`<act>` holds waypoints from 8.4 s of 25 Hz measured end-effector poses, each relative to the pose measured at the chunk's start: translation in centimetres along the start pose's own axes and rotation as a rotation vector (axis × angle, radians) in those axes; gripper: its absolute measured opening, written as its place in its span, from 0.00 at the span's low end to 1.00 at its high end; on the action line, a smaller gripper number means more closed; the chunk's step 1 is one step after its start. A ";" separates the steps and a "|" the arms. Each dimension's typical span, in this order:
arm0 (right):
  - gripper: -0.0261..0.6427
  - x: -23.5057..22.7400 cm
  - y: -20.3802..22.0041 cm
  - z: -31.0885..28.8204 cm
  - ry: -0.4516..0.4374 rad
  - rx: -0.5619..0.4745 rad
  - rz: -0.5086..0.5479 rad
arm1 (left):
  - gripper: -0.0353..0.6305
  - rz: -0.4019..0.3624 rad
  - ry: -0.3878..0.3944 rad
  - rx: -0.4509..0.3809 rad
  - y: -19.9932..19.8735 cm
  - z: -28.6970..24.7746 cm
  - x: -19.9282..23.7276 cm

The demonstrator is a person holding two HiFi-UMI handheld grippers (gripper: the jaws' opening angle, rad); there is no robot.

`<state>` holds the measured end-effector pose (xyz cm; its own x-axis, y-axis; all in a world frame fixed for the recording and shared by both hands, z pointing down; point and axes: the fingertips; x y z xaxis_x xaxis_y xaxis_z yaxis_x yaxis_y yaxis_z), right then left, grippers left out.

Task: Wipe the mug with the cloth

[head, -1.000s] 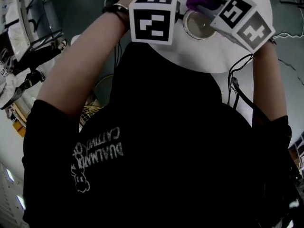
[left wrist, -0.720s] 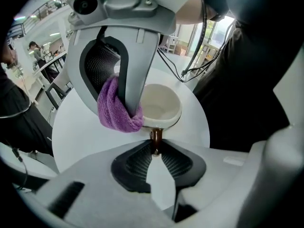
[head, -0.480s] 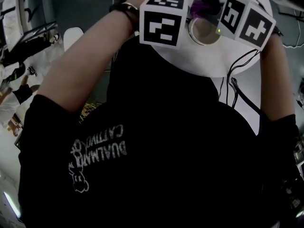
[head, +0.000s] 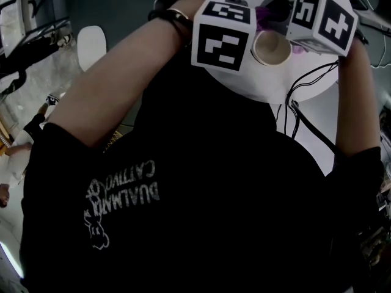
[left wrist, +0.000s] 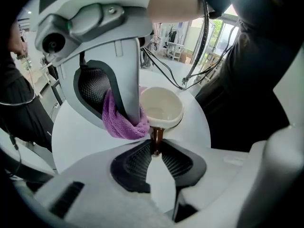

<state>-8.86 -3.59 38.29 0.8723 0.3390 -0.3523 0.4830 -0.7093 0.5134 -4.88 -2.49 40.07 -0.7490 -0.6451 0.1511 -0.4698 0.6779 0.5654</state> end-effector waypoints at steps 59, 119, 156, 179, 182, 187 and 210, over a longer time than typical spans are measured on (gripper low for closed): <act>0.09 -4.3 6.5 -0.1 0.110 -0.420 -0.564 | 0.17 0.054 -0.061 0.050 -1.2 -2.8 1.4; 0.09 0.0 16.5 4.7 0.674 -0.999 -1.116 | 0.18 0.086 -0.065 0.119 -1.5 -4.4 1.8; 0.09 3.9 18.0 0.6 0.871 -1.384 -1.491 | 0.16 -0.077 -0.008 0.217 1.7 -5.3 1.9; 0.09 8.3 20.3 0.4 1.290 -1.888 -1.909 | 0.16 -0.181 0.100 0.253 -0.4 -6.0 1.3; 0.09 9.0 20.7 0.3 1.366 -1.937 -1.947 | 0.16 -0.190 0.108 0.251 -0.7 -6.3 1.2; 0.09 9.9 19.9 -1.2 1.439 -2.008 -1.984 | 0.15 -0.226 0.128 0.257 0.2 -6.3 0.6; 0.09 11.9 16.4 -5.5 1.611 -2.423 -2.005 | 0.15 -0.366 0.194 0.246 1.9 -5.8 0.4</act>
<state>9.81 -7.80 46.79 -0.2727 -0.3041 -0.9128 -0.9492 0.2401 0.2036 -3.36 -3.50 45.92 -0.4241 -0.8949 0.1392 -0.8003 0.4423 0.4049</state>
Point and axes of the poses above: the fingertips, and each gripper's own axes: z backward along the fingers, x to its left, y out of its underside, and after that the axes turned 8 degrees about -x, right-handed
